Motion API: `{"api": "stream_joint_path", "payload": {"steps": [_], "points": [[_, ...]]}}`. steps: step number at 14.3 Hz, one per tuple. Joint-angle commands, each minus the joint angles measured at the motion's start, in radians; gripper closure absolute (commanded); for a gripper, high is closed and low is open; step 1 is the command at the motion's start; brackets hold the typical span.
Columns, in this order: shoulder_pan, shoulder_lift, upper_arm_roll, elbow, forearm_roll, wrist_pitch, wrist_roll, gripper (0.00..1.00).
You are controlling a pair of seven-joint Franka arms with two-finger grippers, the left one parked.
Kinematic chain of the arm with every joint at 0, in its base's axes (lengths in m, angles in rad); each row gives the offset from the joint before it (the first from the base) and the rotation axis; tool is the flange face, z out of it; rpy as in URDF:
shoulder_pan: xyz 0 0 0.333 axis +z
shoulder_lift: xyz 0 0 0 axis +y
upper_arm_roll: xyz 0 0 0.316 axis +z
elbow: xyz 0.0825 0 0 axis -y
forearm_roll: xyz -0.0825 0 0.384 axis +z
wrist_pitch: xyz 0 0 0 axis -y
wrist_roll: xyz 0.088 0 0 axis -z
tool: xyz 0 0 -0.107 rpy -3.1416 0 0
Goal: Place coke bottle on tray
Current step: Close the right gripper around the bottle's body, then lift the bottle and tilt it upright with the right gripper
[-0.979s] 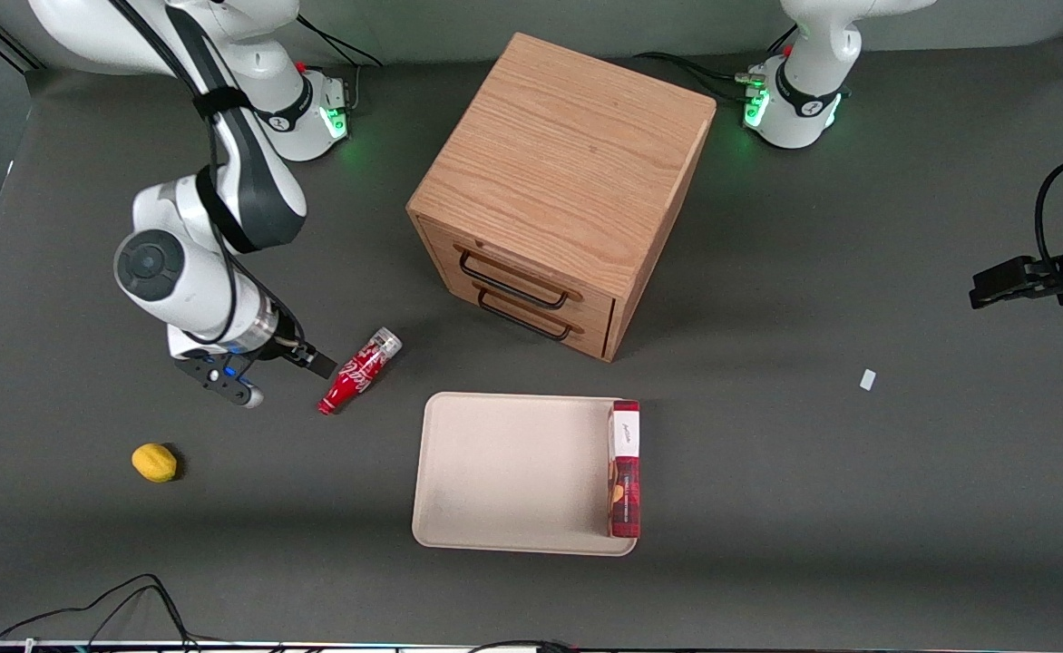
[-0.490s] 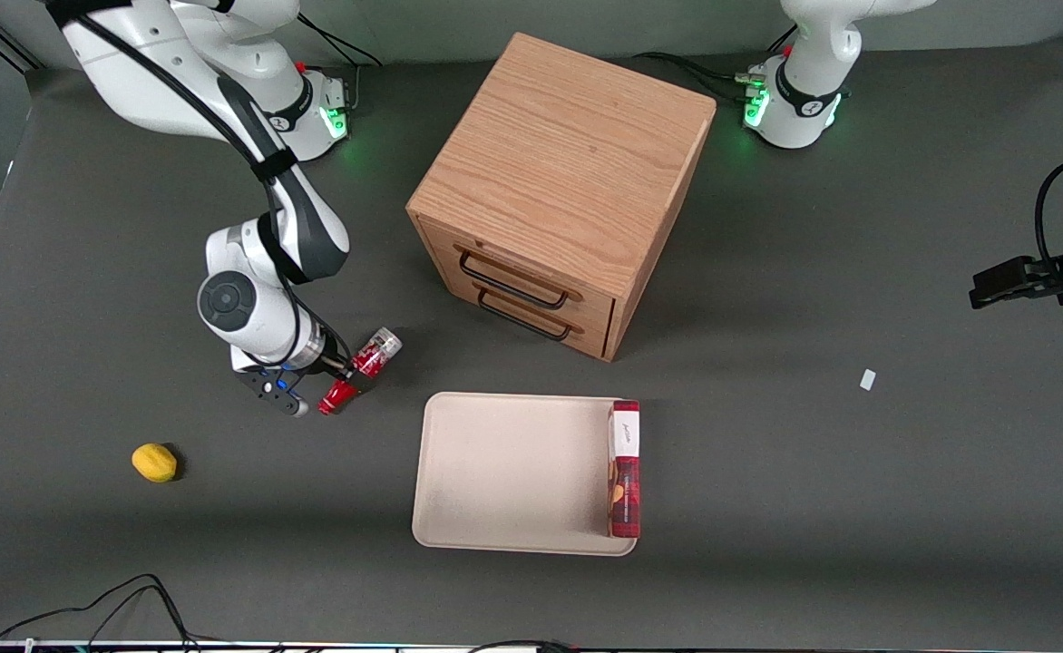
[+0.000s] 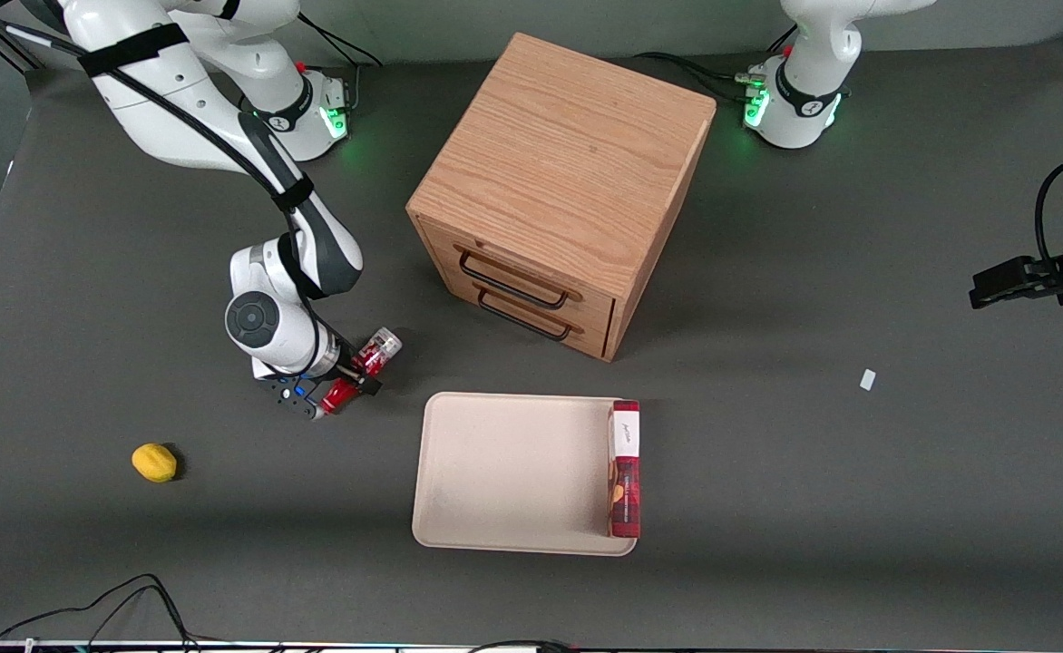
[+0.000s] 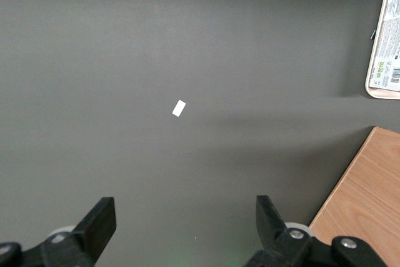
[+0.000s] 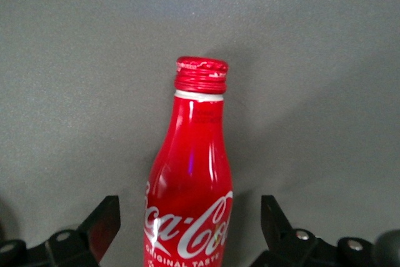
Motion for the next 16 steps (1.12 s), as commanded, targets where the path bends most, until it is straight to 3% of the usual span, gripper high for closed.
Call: {"api": "stream_joint_path", "payload": {"steps": [1, 4, 9, 12, 16], "points": [[0.007, 0.024, 0.000, 0.008, 0.022, 0.033, 0.015, 0.00], [0.007, 0.027, 0.000, 0.008, 0.020, 0.042, 0.014, 0.41], [0.007, 0.024, 0.000, 0.011, 0.020, 0.037, 0.006, 0.87], [0.005, -0.008, 0.000, 0.031, 0.019, 0.021, -0.006, 0.91], [0.005, -0.076, 0.000, 0.188, 0.010, -0.267, -0.032, 0.91]]}}
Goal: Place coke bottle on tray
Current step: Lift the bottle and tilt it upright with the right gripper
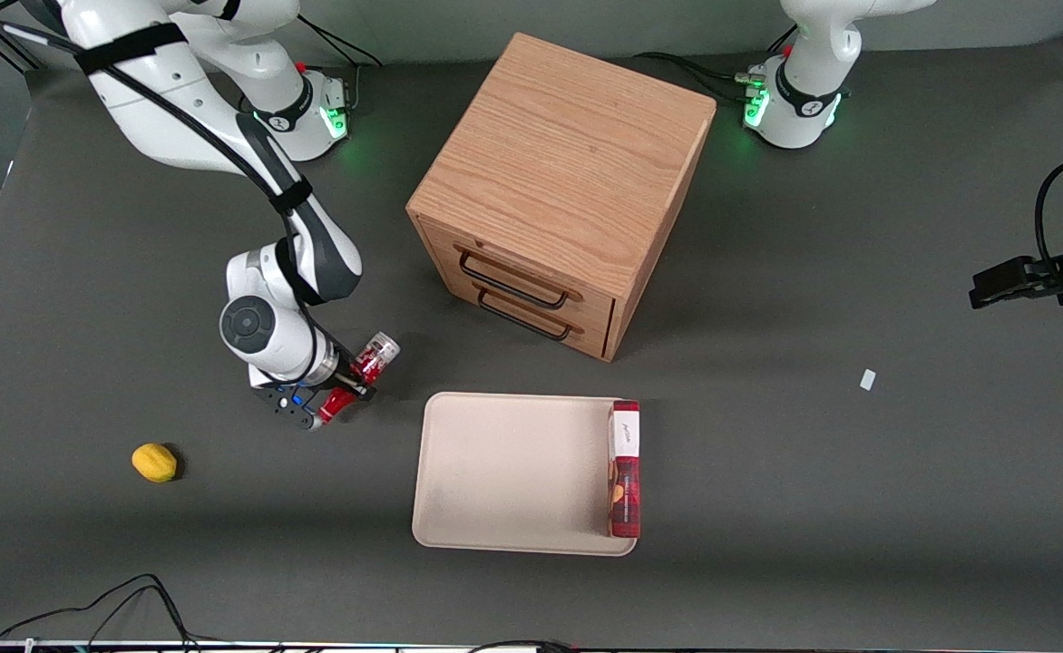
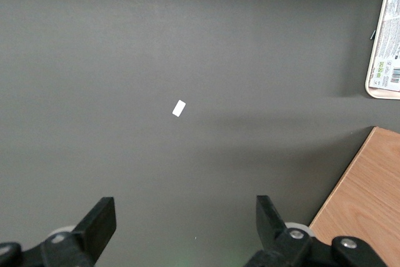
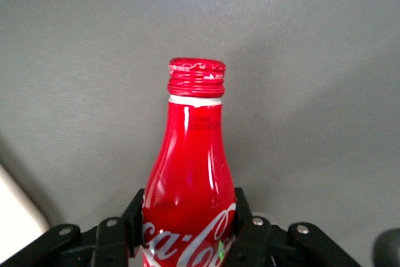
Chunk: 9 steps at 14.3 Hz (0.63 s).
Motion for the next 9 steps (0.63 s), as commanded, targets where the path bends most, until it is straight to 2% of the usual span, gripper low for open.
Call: {"api": "stream_joint_path", "payload": {"steps": [1, 5, 8, 9], "points": [[0.004, -0.068, 0.000, 0.136, 0.010, -0.226, -0.048, 0.91], [0.004, -0.068, -0.003, 0.408, 0.004, -0.490, -0.157, 0.87], [0.007, -0.027, 0.003, 0.617, -0.082, -0.645, -0.242, 0.85], [0.021, -0.012, 0.019, 0.674, -0.090, -0.666, -0.278, 0.85]]}}
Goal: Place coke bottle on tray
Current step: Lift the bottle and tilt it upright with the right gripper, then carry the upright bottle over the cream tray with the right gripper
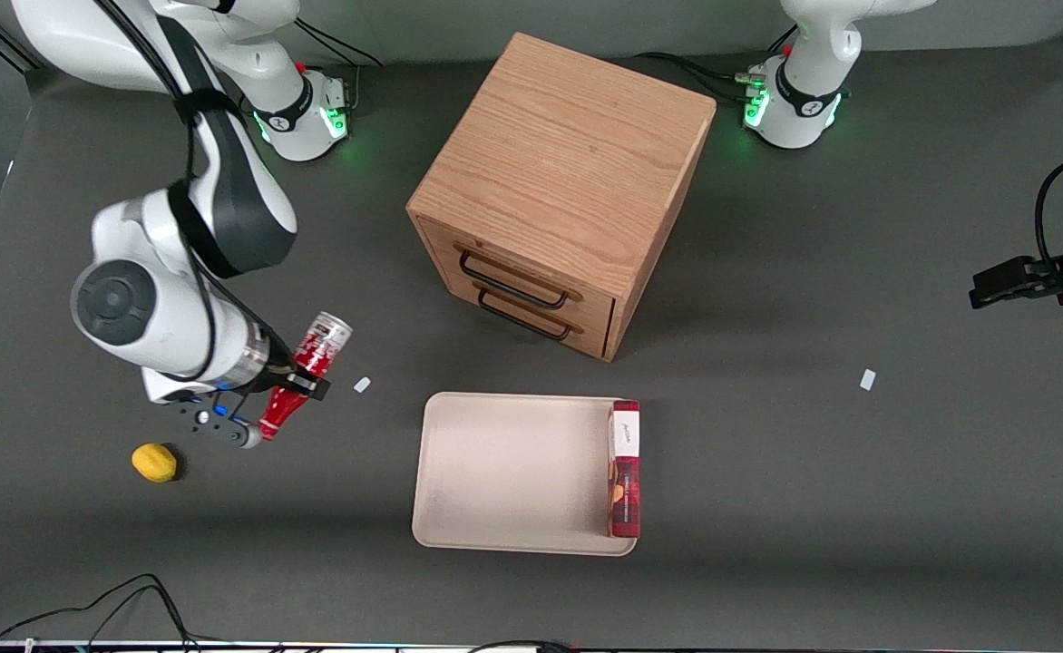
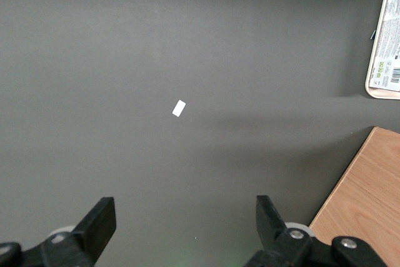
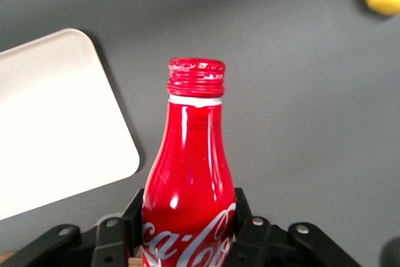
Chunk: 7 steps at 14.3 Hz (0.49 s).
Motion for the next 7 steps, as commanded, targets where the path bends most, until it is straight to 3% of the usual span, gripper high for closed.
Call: {"api": "stream_joint_path", "payload": {"steps": [1, 5, 7], "points": [[0.034, 0.084, 0.018, 0.214, -0.048, -0.081, -0.091, 0.85], [0.060, 0.205, 0.027, 0.433, -0.062, -0.063, -0.237, 0.84], [0.062, 0.271, 0.044, 0.485, -0.062, 0.033, -0.331, 0.78]]}}
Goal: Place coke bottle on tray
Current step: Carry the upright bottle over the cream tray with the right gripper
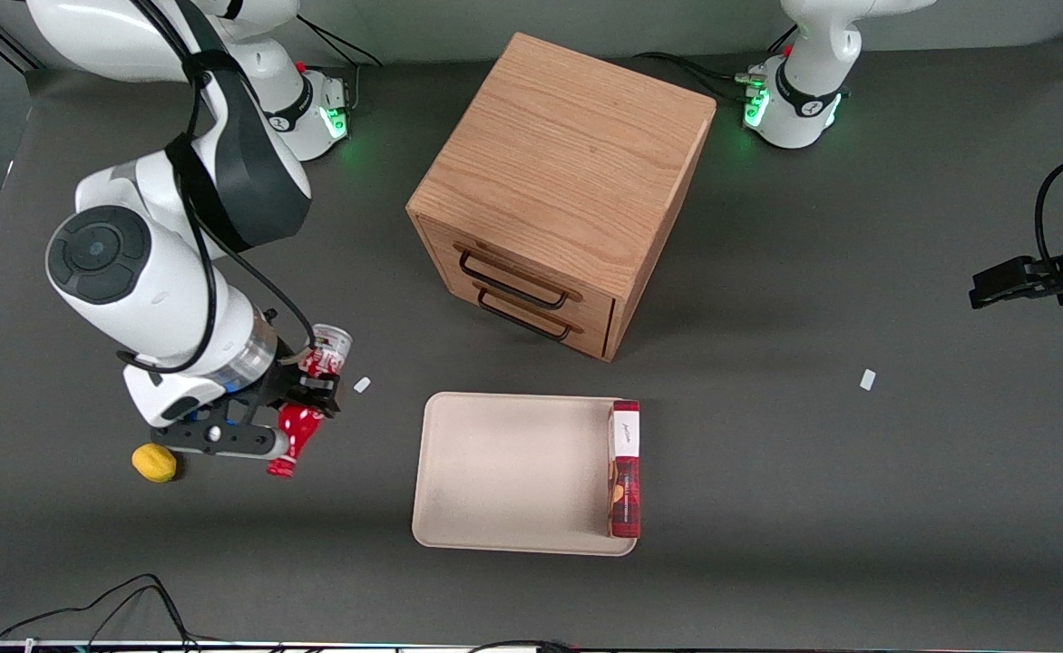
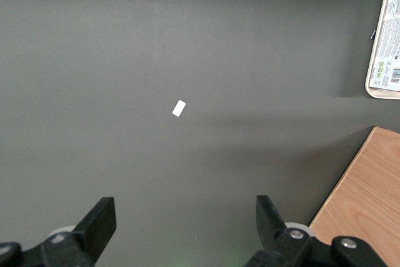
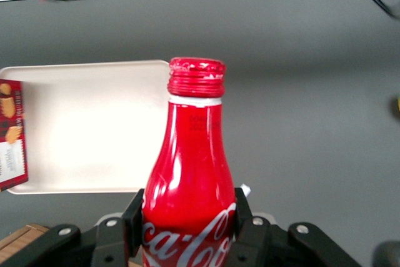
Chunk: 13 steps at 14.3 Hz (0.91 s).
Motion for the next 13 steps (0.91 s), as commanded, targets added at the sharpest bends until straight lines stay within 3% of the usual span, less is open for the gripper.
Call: {"api": "stream_joint_path", "payload": {"steps": [1, 6, 13], "points": [[0.001, 0.151, 0.015, 0.149, -0.020, 0.110, -0.136, 0.76], [0.000, 0.321, 0.054, 0.149, -0.017, 0.336, -0.167, 0.76], [0.000, 0.484, 0.102, 0.148, -0.012, 0.459, -0.161, 0.76]]}}
